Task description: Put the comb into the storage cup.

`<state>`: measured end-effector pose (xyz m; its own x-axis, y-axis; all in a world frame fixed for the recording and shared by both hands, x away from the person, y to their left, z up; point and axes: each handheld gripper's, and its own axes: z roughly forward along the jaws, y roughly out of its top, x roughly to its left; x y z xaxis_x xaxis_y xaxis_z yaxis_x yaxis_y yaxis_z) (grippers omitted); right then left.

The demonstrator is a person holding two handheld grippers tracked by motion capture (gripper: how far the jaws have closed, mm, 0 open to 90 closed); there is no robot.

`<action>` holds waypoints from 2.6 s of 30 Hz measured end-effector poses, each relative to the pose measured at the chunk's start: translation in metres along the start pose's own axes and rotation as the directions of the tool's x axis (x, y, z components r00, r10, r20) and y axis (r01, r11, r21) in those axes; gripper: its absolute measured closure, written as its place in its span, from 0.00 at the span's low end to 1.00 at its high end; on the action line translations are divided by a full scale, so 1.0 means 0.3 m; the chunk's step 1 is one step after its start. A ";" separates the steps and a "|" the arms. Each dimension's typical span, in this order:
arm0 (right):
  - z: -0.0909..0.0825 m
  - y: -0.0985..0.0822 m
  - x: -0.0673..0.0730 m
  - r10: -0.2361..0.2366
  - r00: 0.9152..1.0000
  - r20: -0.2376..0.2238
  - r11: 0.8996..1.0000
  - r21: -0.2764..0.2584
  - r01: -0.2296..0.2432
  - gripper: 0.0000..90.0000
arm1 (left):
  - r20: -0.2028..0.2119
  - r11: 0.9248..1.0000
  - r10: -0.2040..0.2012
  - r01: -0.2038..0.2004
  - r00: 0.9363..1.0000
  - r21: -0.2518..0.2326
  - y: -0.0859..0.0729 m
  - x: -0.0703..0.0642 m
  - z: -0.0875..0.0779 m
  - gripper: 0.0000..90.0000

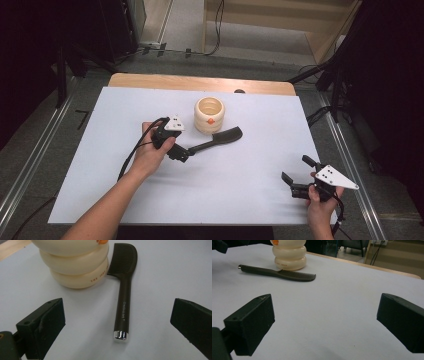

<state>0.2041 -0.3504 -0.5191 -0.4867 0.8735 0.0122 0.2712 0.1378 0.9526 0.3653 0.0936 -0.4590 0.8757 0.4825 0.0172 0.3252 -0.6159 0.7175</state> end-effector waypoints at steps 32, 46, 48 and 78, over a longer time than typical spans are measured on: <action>0.004 0.001 0.000 -0.004 1.000 -0.002 1.000 0.008 0.004 0.00 | 0.014 0.960 0.041 -0.043 0.999 0.277 0.070 -0.022 0.150 0.57; 0.006 0.001 0.000 -0.007 1.000 -0.005 1.000 0.012 0.007 0.00 | 0.050 0.947 0.061 -0.073 0.997 0.314 0.064 -0.028 0.184 0.73; 0.006 0.001 0.000 -0.008 1.000 -0.006 1.000 0.013 0.008 0.00 | 0.056 0.946 0.056 -0.071 0.997 0.316 0.064 -0.026 0.184 0.75; 0.011 0.002 0.004 -0.016 1.000 0.005 1.000 0.027 0.016 0.00 | 0.078 0.974 0.080 -0.095 0.994 0.207 0.034 -0.054 0.126 0.81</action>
<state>0.2063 -0.3478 -0.5195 -0.4870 0.8734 -0.0042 0.2855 0.1638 0.9443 0.3680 0.0560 -0.4784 0.9240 0.3819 0.0206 0.3076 -0.7741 0.5533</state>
